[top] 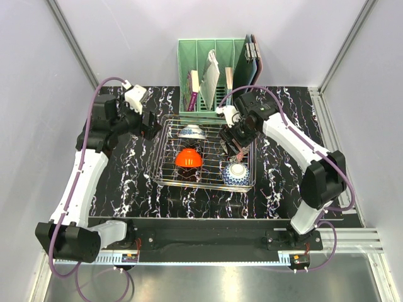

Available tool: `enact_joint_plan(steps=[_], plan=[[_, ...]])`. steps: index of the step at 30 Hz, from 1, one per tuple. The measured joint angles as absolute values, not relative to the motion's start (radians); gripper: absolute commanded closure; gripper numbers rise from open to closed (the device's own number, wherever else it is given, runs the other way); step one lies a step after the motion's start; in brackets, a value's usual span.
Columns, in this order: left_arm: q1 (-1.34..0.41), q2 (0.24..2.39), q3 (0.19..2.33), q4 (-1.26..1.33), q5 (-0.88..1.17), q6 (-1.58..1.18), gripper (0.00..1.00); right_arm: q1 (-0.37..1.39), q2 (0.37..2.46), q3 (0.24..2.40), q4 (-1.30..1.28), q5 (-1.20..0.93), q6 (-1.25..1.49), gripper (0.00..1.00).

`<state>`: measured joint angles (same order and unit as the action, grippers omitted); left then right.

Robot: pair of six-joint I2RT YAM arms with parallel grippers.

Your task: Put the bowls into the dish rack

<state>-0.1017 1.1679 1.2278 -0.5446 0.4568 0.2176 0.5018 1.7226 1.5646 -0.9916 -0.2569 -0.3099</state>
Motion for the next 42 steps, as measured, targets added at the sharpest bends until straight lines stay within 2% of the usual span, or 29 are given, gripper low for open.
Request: enact_joint_plan(steps=[23,42], plan=[[-0.092,1.166,1.227,-0.553,0.456,0.22,0.01,0.51,1.801,1.546,-0.896,-0.178,-0.349,1.0],[-0.091,1.14,1.206,-0.558,0.456,0.22,0.01,0.629,1.843,1.518,-0.757,0.071,-0.431,1.0]])
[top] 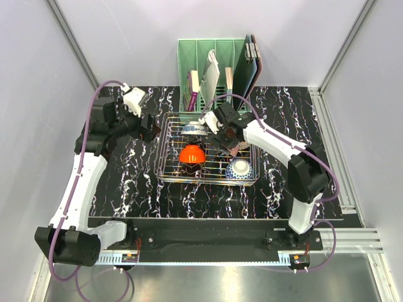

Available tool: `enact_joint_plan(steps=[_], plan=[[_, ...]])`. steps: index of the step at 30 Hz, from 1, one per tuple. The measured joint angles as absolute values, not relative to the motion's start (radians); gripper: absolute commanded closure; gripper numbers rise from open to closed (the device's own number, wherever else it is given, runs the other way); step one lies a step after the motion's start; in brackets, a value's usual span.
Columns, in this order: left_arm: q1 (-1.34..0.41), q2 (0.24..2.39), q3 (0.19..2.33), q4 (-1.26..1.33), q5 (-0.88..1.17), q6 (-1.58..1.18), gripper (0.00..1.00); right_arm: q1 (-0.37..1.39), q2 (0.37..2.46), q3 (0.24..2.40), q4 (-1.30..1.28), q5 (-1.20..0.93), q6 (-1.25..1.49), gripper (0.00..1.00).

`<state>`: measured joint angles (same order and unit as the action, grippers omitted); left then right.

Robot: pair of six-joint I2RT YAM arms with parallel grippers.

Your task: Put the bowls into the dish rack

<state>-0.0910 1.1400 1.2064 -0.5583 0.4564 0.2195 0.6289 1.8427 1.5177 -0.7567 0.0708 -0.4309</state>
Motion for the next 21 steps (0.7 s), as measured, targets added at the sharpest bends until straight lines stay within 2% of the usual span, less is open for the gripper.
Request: enact_joint_plan(steps=[21], plan=[[-0.083,1.106,1.169,-0.558,0.457,0.221,0.01,0.778,1.858,1.399,-0.564,0.331,-0.575,1.0]])
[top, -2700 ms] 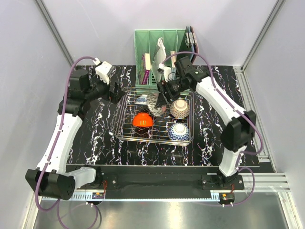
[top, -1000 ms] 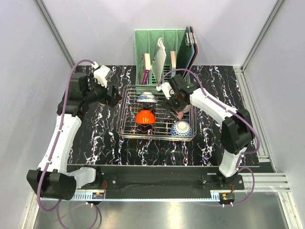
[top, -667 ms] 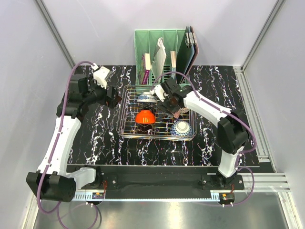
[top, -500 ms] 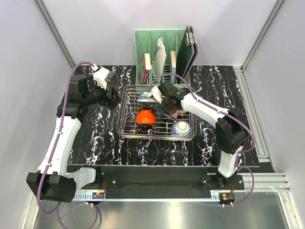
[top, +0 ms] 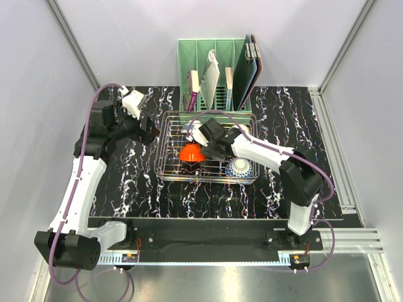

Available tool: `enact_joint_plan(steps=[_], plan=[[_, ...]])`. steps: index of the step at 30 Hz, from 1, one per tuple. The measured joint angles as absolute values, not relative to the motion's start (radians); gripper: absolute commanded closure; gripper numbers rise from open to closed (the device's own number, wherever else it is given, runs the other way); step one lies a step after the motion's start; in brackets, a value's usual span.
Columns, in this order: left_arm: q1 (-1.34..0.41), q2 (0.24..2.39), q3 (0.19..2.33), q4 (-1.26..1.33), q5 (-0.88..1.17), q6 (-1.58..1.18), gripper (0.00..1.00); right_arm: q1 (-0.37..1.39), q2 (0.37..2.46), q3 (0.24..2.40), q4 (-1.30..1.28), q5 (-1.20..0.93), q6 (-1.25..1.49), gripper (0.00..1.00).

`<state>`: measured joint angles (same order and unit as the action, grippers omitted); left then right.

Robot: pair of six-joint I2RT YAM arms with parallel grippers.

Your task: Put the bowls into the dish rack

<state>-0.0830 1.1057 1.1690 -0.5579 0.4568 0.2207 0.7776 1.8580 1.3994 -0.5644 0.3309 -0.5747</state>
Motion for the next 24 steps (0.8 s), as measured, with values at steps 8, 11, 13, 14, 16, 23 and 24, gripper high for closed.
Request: enact_joint_plan(steps=[8,11,13,14,16,23,24], plan=[[-0.083,1.106,1.169,-0.558,0.457,0.221,0.01,0.825,1.858,1.331,-0.476,0.41,-0.677,1.0],[-0.083,1.106,1.169,-0.558,0.457,0.221,0.01,0.834,1.858,1.316,-0.456,0.424,-0.703,1.0],[-0.083,1.106,1.169,-0.558,0.457,0.221,0.01,0.839,1.858,1.307,-0.446,0.43,-0.718,0.96],[-0.083,1.106,1.169,-0.558,0.456,0.221,0.01,0.842,1.858,1.303,-0.441,0.434,-0.723,0.95],[-0.083,1.106,1.169,-0.558,0.457,0.221,0.01,0.846,1.858,1.296,-0.432,0.44,-0.734,0.92],[-0.083,1.105,1.169,-0.558,0.456,0.221,0.01,0.855,1.852,1.27,-0.406,0.453,-0.764,0.4],[-0.083,1.105,1.169,-0.558,0.456,0.221,0.01,0.855,1.851,1.268,-0.404,0.452,-0.764,0.39]])
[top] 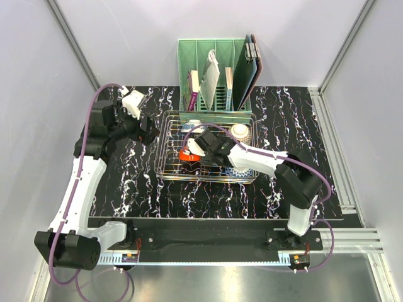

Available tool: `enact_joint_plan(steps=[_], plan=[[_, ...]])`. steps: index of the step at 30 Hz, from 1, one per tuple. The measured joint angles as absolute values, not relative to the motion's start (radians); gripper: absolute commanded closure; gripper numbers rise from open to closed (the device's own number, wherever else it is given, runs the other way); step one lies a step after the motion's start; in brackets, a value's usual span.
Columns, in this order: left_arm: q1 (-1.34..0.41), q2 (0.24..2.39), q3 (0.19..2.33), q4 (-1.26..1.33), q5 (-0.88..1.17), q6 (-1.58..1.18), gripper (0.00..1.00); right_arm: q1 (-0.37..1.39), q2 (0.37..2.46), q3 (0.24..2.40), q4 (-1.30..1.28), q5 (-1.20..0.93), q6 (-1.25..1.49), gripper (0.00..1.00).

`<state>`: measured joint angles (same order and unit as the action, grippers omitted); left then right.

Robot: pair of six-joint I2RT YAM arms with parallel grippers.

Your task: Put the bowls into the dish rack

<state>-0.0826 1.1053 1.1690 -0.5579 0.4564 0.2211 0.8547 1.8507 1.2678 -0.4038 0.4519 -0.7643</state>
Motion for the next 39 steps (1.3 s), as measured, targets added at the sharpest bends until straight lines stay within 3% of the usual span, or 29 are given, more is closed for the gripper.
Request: enact_joint_plan(steps=[10,39], plan=[[-0.08,1.105,1.169,-0.558,0.456,0.221,0.01,0.855,1.847,1.255,-0.413,0.397,-0.762,0.03],[-0.08,1.095,1.169,-0.559,0.456,0.226,0.01,0.851,1.813,1.336,-0.64,0.187,-0.727,0.0]])
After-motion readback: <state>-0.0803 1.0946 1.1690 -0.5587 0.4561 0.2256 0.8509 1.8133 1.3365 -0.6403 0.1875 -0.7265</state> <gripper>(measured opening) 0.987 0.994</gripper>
